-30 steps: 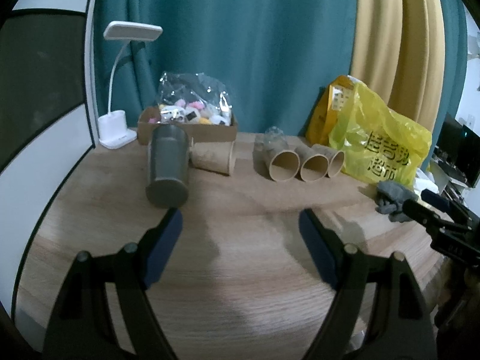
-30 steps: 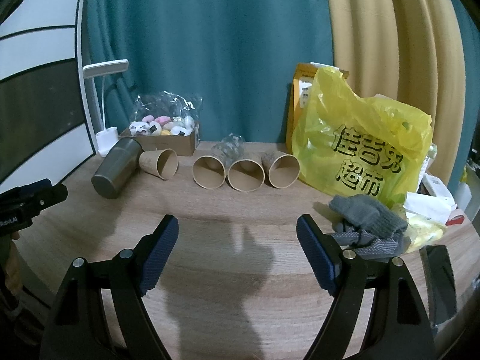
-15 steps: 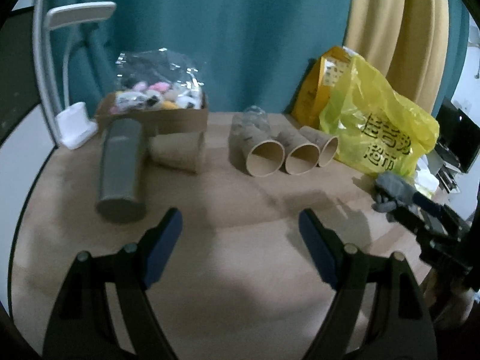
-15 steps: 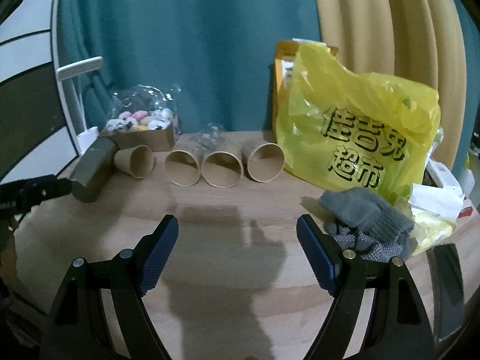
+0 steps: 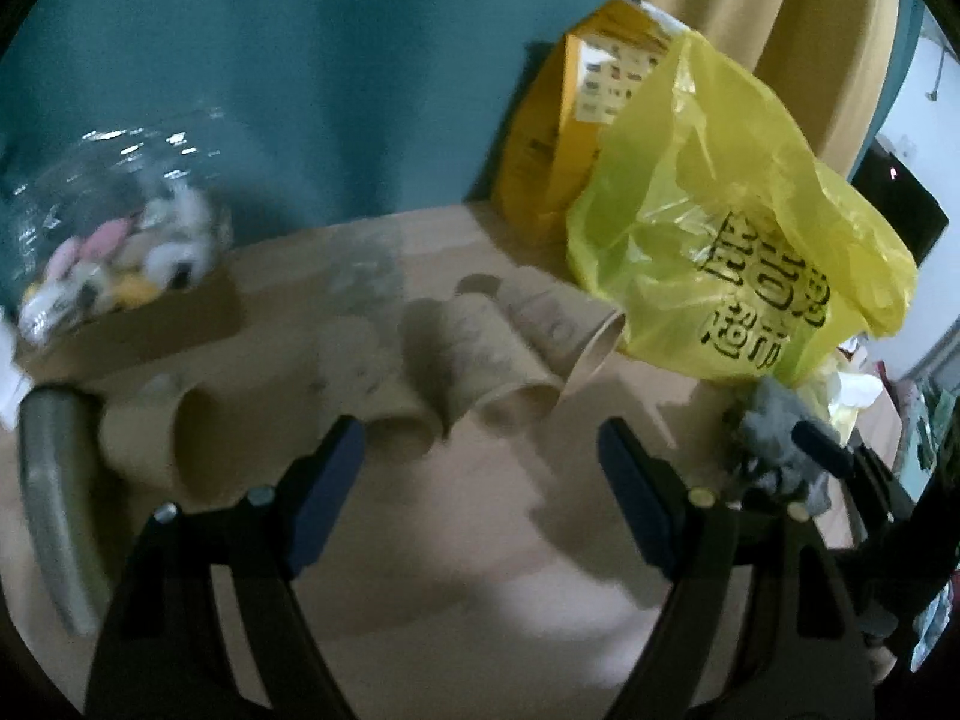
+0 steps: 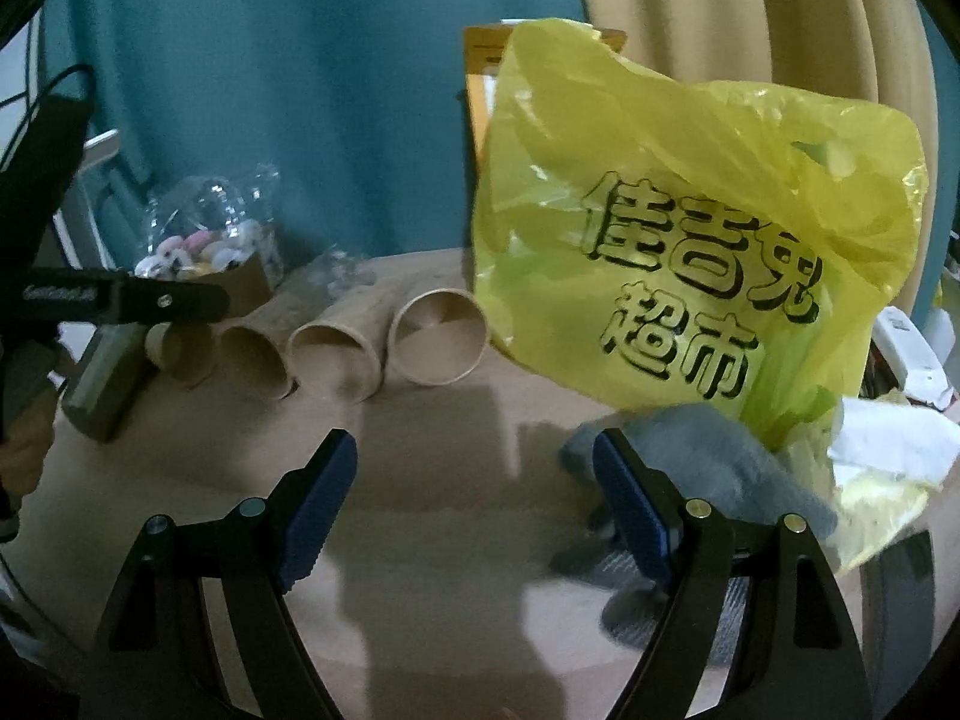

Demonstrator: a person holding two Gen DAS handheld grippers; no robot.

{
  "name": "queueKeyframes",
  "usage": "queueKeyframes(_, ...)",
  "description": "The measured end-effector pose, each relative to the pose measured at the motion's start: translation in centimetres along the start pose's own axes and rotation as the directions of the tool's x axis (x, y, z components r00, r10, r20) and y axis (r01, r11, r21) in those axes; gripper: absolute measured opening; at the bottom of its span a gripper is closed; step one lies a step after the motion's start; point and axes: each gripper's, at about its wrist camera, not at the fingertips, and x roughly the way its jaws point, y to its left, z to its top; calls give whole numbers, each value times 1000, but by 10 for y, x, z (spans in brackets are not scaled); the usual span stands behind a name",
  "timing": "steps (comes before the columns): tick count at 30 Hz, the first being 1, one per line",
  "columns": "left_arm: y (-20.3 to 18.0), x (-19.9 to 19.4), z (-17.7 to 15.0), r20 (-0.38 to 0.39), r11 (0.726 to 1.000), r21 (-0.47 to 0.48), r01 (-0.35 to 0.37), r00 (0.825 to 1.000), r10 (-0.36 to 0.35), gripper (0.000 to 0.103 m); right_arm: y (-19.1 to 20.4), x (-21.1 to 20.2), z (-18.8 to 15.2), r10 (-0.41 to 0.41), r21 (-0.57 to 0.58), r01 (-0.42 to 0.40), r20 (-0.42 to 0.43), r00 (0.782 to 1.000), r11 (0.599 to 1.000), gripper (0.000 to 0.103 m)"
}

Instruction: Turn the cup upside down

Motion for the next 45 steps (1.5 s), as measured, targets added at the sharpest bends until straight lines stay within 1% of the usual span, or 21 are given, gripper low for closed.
queueKeyframes(3,-4,21,18,-26,1000,4,8,1000,-8,81,-13,7,6,-5,21,5,3,1000,1000,84)
queueKeyframes(6,-7,40,32,-49,1000,23,-1,999,2,81,-23,11,10,-12,47,12,9,1000,999,84)
queueKeyframes(10,-8,72,45,-123,1000,26,-6,992,9,81,-36,14,12,-21,84,19,17,1000,996,84)
queueKeyframes(15,-13,98,48,-184,998,57,-27,982,37,81,-45,15,12,-24,118,20,28,999,993,84)
queueKeyframes(16,-13,103,47,-198,997,63,-36,979,48,81,-46,16,12,-25,122,21,26,999,992,84)
queueKeyframes(19,-10,116,43,-243,997,63,-34,969,49,81,-48,15,10,-27,130,23,28,999,991,84)
queueKeyframes(23,-8,124,40,-258,998,54,-33,965,46,79,-49,12,8,-34,141,29,33,999,990,84)
queueKeyframes(24,-7,125,39,-261,999,46,-28,965,39,77,-49,11,8,-35,146,30,34,999,989,84)
queueKeyframes(28,-10,121,37,-256,998,53,-18,966,31,75,-48,9,5,-37,154,32,31,999,988,84)
queueKeyframes(30,-12,115,33,-251,998,53,-13,968,26,73,-46,7,5,-35,155,30,31,999,987,84)
queueKeyframes(31,-12,111,31,-247,999,50,-13,969,25,65,-45,6,5,-36,154,30,32,999,988,84)
queueKeyframes(35,-16,91,21,-236,998,59,0,972,14,66,-37,3,6,-31,141,25,36,999,990,84)
queueKeyframes(41,-26,71,-2,-254,997,63,44,967,-26,65,-25,-10,3,-19,132,13,48,999,991,84)
queueKeyframes(45,-36,42,-22,-235,996,65,68,971,-51,65,-17,-20,-1,-10,131,4,49,999,991,84)
